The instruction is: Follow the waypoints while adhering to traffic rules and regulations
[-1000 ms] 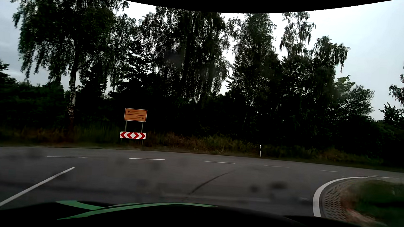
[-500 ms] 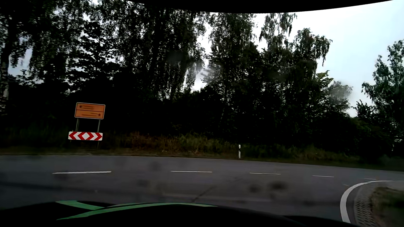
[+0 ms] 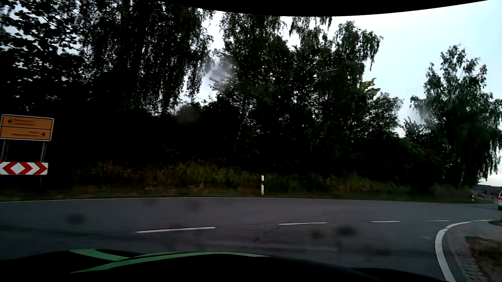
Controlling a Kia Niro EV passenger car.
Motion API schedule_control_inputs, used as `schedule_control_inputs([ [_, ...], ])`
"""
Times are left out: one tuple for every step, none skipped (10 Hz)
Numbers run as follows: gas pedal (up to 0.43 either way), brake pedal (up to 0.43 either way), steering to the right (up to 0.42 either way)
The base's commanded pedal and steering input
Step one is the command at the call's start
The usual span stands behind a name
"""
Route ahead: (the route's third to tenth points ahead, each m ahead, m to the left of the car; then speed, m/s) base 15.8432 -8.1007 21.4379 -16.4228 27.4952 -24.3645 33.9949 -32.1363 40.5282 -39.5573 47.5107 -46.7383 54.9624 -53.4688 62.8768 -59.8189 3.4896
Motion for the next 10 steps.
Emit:
schedule_control_inputs([
  [0.000, 0.299, 0.293],
  [0.000, 0.305, 0.302],
  [0.000, 0.305, 0.310],
  [0.000, 0.305, 0.313],
  [0.000, 0.305, 0.314],
  [0.000, 0.299, 0.314],
  [0.000, 0.299, 0.313],
  [0.000, 0.293, 0.312],
  [0.000, 0.287, 0.311],
  [0.000, 0.287, 0.308],
])
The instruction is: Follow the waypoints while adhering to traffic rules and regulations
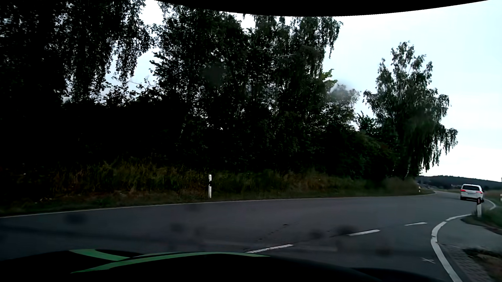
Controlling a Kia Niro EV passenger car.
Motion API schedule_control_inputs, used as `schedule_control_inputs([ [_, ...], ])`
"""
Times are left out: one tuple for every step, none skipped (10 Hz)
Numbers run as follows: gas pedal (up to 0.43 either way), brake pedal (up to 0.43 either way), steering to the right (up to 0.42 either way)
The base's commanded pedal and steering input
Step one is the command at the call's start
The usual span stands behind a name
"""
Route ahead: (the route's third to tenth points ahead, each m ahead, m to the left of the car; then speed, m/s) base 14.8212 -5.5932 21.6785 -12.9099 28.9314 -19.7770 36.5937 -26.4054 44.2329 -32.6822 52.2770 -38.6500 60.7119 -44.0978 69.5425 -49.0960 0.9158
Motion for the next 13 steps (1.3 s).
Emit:
schedule_control_inputs([
  [0.000, 0.268, 0.295],
  [0.000, 0.262, 0.289],
  [0.000, 0.256, 0.288],
  [0.000, 0.250, 0.287],
  [0.000, 0.244, 0.285],
  [0.000, 0.238, 0.285],
  [0.000, 0.238, 0.285],
  [0.000, 0.232, 0.285],
  [0.000, 0.232, 0.285],
  [0.000, 0.244, 0.285],
  [0.000, 0.262, 0.285],
  [0.000, 0.268, 0.285],
  [0.000, 0.274, 0.285],
])
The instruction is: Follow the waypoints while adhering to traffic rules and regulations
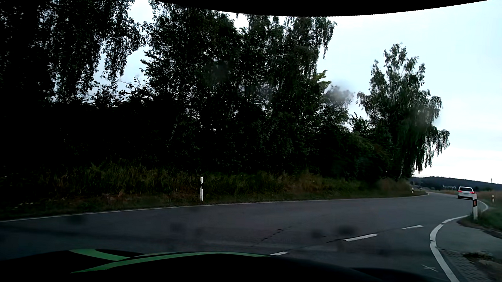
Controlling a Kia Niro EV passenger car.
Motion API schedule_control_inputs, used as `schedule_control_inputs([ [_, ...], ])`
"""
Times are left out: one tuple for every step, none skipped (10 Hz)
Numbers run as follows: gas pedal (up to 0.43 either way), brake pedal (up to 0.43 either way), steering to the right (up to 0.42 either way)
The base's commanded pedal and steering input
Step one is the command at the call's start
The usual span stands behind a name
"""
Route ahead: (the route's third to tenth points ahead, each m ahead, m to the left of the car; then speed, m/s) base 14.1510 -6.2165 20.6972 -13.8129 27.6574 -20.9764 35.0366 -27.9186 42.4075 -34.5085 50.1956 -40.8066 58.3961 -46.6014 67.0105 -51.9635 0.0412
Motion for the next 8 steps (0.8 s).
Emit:
schedule_control_inputs([
  [0.000, 0.274, 0.285],
  [0.000, 0.280, 0.285],
  [0.000, 0.280, 0.285],
  [0.000, 0.274, 0.285],
  [0.000, 0.280, 0.285],
  [0.000, 0.280, 0.285],
  [0.000, 0.280, 0.285],
  [0.000, 0.232, 0.285],
])
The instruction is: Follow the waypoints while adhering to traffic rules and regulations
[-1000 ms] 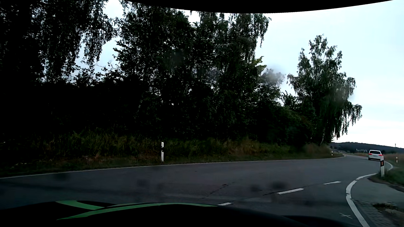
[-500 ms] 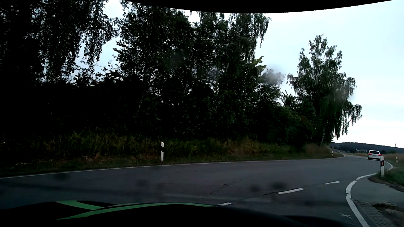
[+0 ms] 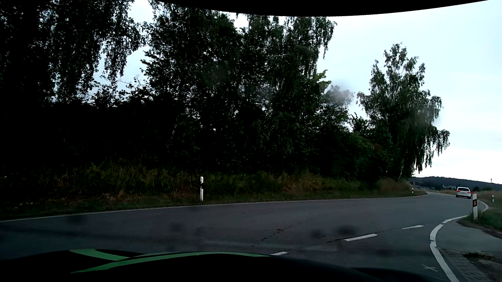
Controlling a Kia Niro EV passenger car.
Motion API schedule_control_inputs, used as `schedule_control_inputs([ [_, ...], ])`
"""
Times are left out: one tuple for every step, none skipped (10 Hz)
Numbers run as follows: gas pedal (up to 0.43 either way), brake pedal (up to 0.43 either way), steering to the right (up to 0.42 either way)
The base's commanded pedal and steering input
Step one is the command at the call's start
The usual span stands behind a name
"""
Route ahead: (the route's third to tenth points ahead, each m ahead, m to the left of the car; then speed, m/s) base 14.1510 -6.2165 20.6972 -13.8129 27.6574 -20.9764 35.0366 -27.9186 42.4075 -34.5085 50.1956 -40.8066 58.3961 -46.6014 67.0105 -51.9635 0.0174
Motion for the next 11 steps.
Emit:
schedule_control_inputs([
  [0.000, 0.055, 0.285],
  [0.000, 0.012, 0.285],
  [0.000, 0.000, 0.285],
  [0.000, 0.000, 0.285],
  [0.000, 0.000, 0.285],
  [0.000, 0.000, 0.285],
  [0.000, 0.000, 0.284],
  [0.028, 0.000, 0.283],
  [0.130, 0.000, 0.283],
  [0.130, 0.000, 0.283],
  [0.150, 0.000, 0.282],
])
